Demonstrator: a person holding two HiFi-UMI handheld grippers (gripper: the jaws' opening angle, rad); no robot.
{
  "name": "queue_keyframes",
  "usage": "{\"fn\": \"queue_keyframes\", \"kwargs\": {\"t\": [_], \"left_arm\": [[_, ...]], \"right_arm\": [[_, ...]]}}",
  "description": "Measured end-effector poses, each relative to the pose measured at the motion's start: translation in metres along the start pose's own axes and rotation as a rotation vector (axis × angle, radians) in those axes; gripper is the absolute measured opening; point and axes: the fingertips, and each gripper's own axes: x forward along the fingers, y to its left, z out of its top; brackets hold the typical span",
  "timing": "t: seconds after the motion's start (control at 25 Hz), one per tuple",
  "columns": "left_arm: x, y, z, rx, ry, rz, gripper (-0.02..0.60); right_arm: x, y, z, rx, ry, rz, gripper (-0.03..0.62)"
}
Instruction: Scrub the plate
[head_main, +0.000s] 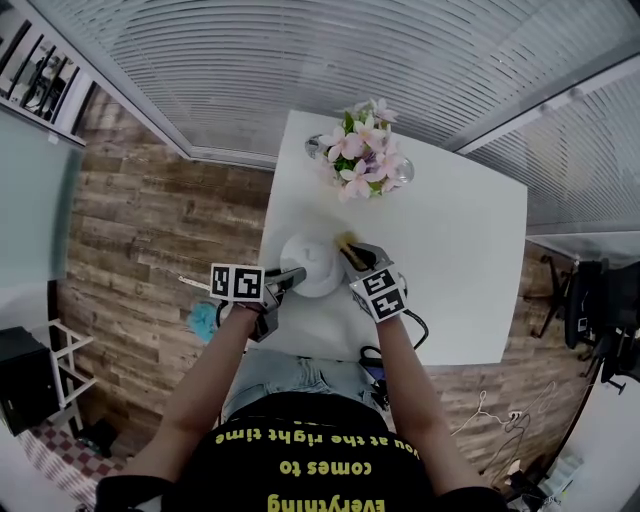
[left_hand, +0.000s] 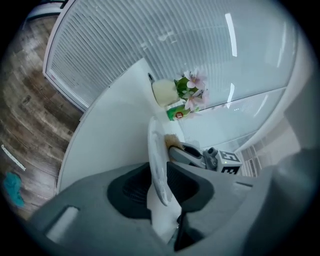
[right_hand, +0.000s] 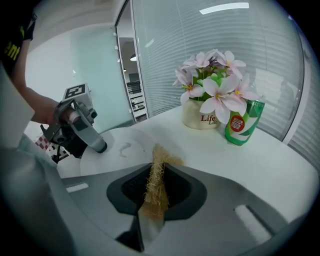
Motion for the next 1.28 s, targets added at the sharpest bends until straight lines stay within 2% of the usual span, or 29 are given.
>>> {"fn": "queue_keyframes", "kwargs": {"t": [0.2,0.76,1.16,1.28], "left_arm": [[-0.001,0.003,0.004,0.002,0.002,0.012,0.043],[-0.005,-0.001,0.010,-0.012,-0.059,0.025,0.021],[-0.013,-0.008,0.021,0.063,-0.078,0.055,0.020],[-0.018,-0.013,0.024,0.084,-0.086,0.036,0.020]], "right_arm": [[-0.001,0.000,0.000,0.003,-0.005,0.002,0.058],[-0.005,-0.003,0.003,0.005,-0.028,-0.013,0.054],[-0.019,-0.006,0.021,0.016,-0.103,-0.037,0.051],[-0.027,-0.006,0.031,0.012,-0.134,-0.035,0.050]]}}
